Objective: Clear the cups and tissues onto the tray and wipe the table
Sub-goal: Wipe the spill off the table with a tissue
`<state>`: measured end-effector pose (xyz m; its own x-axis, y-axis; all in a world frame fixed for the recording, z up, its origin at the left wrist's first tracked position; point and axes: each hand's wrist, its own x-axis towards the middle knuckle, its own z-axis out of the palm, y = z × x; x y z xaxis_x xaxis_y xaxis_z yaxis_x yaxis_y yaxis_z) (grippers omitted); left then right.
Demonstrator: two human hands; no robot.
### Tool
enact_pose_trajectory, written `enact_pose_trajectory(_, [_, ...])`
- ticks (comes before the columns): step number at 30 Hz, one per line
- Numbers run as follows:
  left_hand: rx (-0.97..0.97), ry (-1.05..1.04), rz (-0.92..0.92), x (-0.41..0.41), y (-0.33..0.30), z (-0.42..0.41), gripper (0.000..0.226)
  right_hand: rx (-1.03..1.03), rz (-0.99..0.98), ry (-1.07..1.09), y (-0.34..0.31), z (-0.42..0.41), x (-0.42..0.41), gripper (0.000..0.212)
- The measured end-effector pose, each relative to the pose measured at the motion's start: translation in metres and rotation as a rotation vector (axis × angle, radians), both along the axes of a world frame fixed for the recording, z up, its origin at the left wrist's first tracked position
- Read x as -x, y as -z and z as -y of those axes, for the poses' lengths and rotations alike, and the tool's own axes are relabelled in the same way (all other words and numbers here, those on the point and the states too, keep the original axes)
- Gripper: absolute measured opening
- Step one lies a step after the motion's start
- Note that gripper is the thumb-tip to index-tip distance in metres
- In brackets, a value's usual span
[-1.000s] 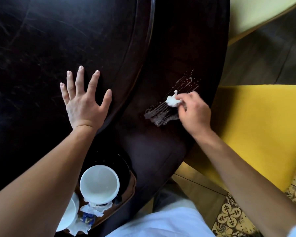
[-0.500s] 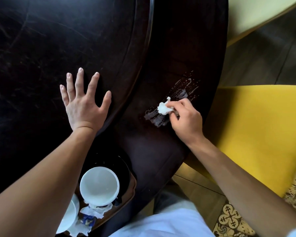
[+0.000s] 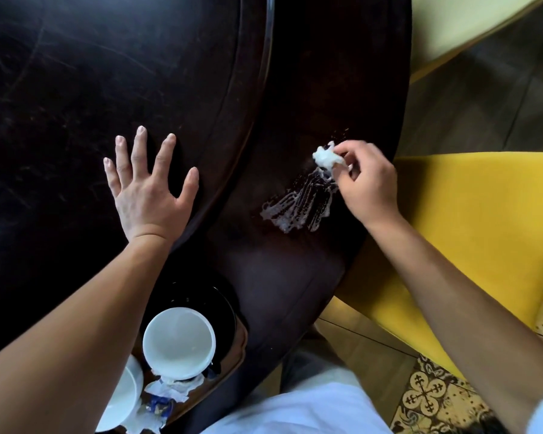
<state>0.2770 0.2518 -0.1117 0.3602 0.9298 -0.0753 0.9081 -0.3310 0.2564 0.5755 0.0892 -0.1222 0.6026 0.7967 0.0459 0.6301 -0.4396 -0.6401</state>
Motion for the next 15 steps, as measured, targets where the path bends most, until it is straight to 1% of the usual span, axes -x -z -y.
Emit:
enact_pose_trajectory(2, [0.002,0.001,0.001,0.0,0.0,0.0,0.064,-0.044,-0.031,0.065,-0.004,0.001,-0.01,0.019])
enact_pose_trajectory(5, [0.006,0.001,0.005,0.0,0.0,0.0,0.064,-0.051,0.007,0.115,-0.006,0.006,-0.025,0.013])
enact_pose_trajectory(7, [0.0,0.004,0.007,0.0,0.0,0.0,0.063,-0.037,0.049,0.135,-0.008,0.009,-0.035,0.015])
enact_pose_trajectory(12, [-0.006,0.006,0.013,-0.001,0.001,-0.001,0.063,0.009,0.279,0.202,-0.01,0.002,-0.064,0.017])
enact_pose_trajectory(15, [-0.002,0.004,0.006,-0.002,0.001,-0.002,0.064,0.059,0.395,0.155,-0.001,-0.008,-0.071,0.016])
